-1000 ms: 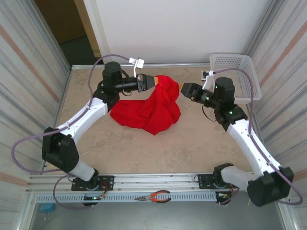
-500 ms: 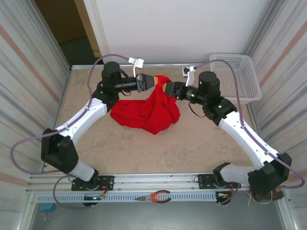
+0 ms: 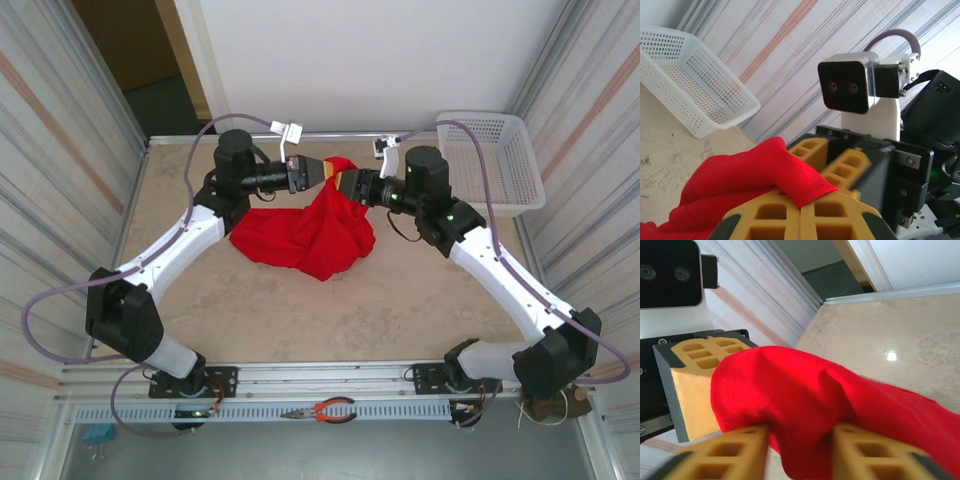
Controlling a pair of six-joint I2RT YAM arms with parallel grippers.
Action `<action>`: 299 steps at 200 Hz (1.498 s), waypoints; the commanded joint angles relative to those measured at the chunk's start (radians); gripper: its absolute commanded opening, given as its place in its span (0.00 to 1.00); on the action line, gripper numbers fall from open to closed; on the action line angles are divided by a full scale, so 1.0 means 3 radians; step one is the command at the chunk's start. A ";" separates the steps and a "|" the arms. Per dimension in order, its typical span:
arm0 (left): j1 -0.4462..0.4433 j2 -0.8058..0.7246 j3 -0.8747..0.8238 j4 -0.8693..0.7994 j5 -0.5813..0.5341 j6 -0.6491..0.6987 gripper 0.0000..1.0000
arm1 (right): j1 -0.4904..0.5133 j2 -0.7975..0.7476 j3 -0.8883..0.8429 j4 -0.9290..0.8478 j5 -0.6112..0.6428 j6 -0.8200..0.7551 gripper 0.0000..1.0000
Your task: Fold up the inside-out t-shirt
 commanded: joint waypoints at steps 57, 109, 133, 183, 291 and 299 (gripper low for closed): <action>0.0104 -0.0023 0.0021 -0.0389 -0.0621 0.0103 0.36 | -0.0280 -0.0457 0.0356 -0.0126 -0.0365 0.0068 0.00; -0.0226 -0.0608 -0.0341 -0.0747 -0.1679 0.0562 0.58 | -0.0384 -0.0379 0.0456 -0.0123 -0.0397 0.0192 0.00; -0.0758 -0.0828 -0.0525 -0.0736 -0.2496 0.0943 0.61 | -0.0379 -0.0340 0.0400 -0.0094 -0.0362 0.0223 0.00; -0.1197 -0.0503 -0.0266 -0.0736 -0.2969 0.1230 0.62 | -0.0330 -0.0309 0.0304 -0.0060 -0.0341 0.0271 0.00; -0.0456 -0.0370 -0.0439 -0.0010 -0.1619 0.0690 0.00 | -0.0709 -0.0411 -0.0026 -0.0039 -0.0188 0.0444 0.00; -0.0322 -0.0379 -0.0525 0.0186 -0.1293 0.0501 0.00 | -0.0789 -0.0394 -0.0066 0.0006 -0.0214 0.0487 0.00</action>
